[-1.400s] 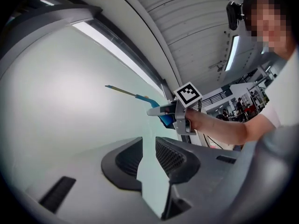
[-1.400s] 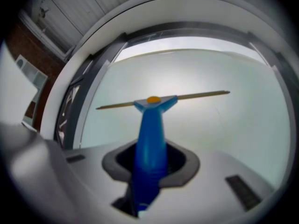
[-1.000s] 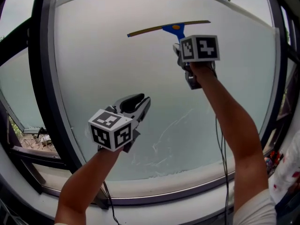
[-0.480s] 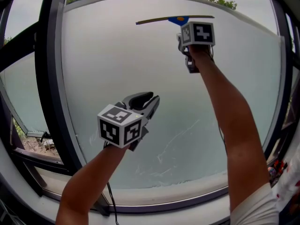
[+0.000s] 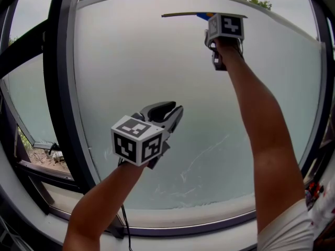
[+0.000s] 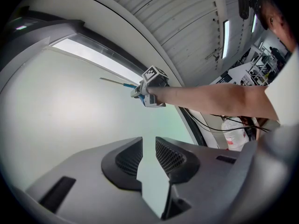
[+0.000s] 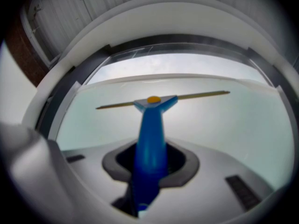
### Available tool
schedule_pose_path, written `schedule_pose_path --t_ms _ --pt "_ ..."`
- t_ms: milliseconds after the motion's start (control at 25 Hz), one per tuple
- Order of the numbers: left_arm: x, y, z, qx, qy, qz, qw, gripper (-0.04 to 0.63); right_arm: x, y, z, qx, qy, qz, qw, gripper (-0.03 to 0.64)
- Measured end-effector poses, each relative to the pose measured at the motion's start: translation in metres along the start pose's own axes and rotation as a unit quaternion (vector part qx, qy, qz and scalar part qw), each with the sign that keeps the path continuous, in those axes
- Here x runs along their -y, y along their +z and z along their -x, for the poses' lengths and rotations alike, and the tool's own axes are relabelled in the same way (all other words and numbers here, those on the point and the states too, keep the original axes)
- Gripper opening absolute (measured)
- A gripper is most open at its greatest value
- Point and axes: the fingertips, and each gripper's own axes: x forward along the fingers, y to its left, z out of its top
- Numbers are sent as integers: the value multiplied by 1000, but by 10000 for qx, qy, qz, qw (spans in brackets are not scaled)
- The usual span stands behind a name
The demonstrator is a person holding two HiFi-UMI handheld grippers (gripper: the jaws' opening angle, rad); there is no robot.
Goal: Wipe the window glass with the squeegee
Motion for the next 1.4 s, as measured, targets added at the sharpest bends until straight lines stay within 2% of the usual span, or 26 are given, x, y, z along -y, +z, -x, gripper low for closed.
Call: schedule_pose_path --t_ms 440,680,1400 --pt "17 -19 -4 -160 -149 49 9997 107 9 -3 -5 -119 -249 -146 9995 114" --pt "22 -22 -7 -188 -225 121 9995 107 8 -14 -11 -281 -134 -382 9988 114" --pt "35 -35 -2 -256 -321 304 9987 107 15 -56 -1 -454 -80 -468 9978 114"
